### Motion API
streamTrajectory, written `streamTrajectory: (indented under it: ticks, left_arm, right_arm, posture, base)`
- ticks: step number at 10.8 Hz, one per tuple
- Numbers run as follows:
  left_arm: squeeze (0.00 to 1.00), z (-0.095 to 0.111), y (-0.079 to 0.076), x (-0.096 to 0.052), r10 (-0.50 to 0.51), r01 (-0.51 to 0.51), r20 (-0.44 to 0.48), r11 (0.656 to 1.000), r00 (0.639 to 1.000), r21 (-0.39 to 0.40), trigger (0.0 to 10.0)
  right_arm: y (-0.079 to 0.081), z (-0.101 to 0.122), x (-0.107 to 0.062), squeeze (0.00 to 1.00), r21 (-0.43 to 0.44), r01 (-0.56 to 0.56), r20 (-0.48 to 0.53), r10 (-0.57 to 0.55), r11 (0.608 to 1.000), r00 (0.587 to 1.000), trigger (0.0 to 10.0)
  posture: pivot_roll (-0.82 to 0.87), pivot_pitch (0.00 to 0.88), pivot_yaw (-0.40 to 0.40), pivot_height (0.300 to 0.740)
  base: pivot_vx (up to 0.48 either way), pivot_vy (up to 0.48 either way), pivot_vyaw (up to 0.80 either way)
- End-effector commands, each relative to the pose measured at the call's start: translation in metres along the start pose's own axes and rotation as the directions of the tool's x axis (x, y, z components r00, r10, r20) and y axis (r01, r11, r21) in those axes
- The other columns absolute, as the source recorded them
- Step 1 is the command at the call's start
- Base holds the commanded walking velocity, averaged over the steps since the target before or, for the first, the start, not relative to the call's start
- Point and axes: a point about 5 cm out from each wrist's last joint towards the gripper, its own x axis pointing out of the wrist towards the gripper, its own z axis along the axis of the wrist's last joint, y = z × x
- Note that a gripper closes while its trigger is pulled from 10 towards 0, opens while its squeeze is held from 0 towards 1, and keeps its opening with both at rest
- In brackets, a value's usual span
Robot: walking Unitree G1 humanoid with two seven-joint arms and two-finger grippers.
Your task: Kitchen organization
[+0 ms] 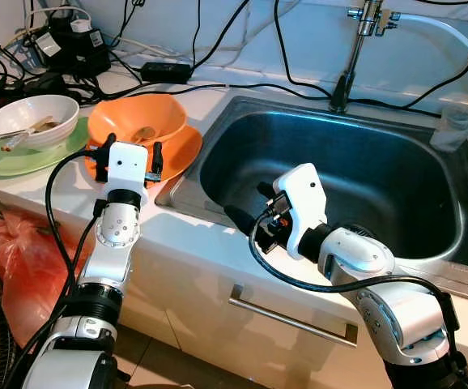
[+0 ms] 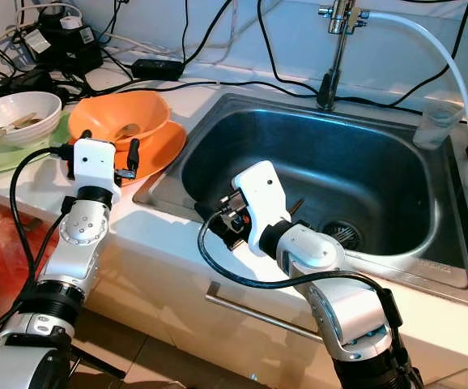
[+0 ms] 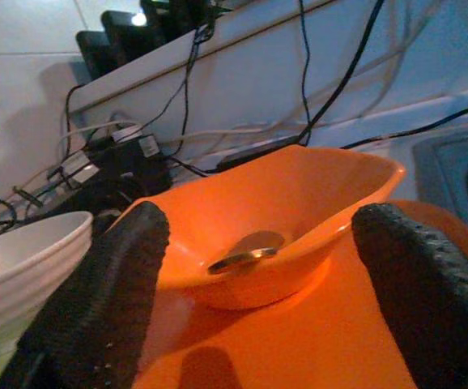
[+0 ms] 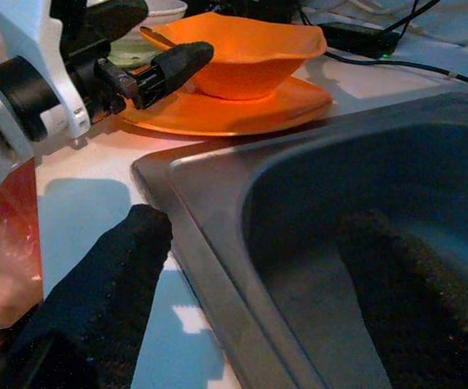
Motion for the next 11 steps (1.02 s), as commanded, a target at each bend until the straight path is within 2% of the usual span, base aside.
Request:
streamTrajectory:
  ticks: [1, 11]
  left_arm:
    - [0.00, 0.0061, -0.0018, 0.0047, -0.020, 0.020, 0.026, 1.000, 0.999, -0.007, 0.0]
    - [0.00, 0.0050, -0.0059, 0.0049, -0.058, 0.059, 0.039, 0.998, 0.998, -0.032, 0.0]
  right_arm:
    - [0.0031, 0.0027, -0.0008, 0.00, -0.008, -0.011, 0.008, 0.011, 1.000, 1.000, 10.0]
    - [0.0032, 0.0011, -0.0014, 0.00, -0.007, -0.009, 0.003, 0.009, 1.000, 1.000, 10.0]
  posture:
    - [-0.08, 0.000, 0.026, 0.740]
    - [-0.08, 0.000, 0.026, 0.740]
  base:
    - [0.000, 0.000, 0.00]
    - [0.000, 0.000, 0.00]
